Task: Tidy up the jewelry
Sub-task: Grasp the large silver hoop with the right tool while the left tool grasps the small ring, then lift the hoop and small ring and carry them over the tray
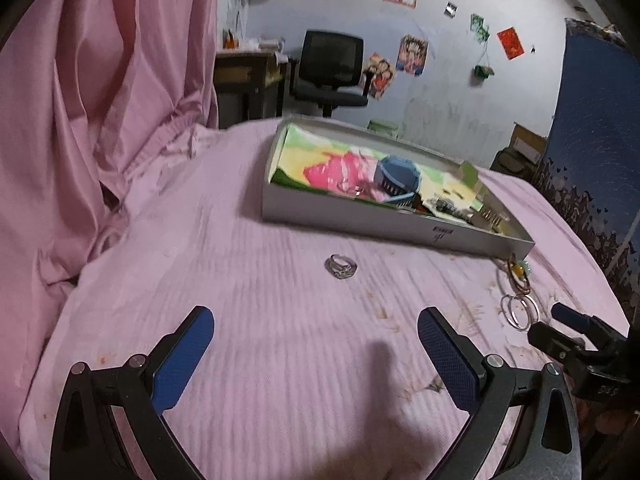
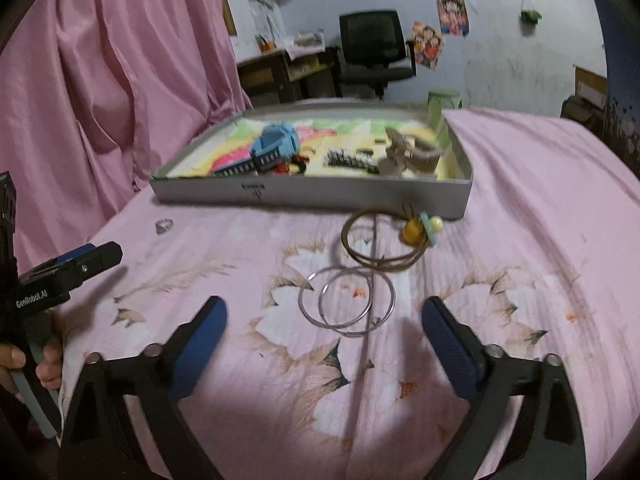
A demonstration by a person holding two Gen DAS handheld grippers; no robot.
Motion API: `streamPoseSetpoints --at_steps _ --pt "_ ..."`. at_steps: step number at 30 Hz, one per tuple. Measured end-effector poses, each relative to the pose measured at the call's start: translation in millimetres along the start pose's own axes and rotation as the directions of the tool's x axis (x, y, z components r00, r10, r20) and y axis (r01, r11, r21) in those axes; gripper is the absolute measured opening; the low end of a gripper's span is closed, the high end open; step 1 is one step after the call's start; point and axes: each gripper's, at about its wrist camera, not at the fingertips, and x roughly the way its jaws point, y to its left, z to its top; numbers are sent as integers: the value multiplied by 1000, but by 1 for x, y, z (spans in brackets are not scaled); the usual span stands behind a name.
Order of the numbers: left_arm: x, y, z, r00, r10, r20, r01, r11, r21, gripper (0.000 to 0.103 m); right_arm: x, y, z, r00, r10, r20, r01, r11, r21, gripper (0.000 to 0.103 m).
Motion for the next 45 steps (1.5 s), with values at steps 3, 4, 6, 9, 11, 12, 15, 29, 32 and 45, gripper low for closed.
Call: streamPoseSetpoints --at_steps 3,4,6,9,11,12,15,29,32,45 --pt "10 -2 5 1000 -8 -24 8 1000 13 102 16 0 1 999 -2 -50 2 1000 14 75" --pt "12 -2 6 1000 -7 -27 8 1000 20 100 19 0 1 998 -2 -55 3 1000 13 73" --pt "18 -6 10 999 -10 -42 12 999 40 96 26 3 4 998 -2 -67 2 1000 2 69" --pt "29 -8 15 997 -12 -72 17 998 62 85 34 7 6 996 6 -84 -7 1000 -11 65" --pt "35 -10 18 996 -13 -88 19 997 74 79 37 9 7 996 15 -90 -16 1000 -12 64" --pt "37 -11 19 996 -18 -91 25 997 79 77 38 10 7 995 24 -92 -25 1000 -12 63" --pt "43 -13 23 994 -36 -101 45 995 89 68 40 11 7 994 54 -99 -55 998 -14 50" --pt "55 -14 26 987 -84 -134 95 992 78 25 48 20 6 988 97 -120 -102 994 -32 40" --pt "56 -15 26 986 -89 -140 101 991 83 19 49 22 7 988 98 -122 -103 994 -38 40" --pt "44 -22 15 985 -127 -116 141 984 113 19 48 20 7 986 117 -117 -122 992 -35 40"
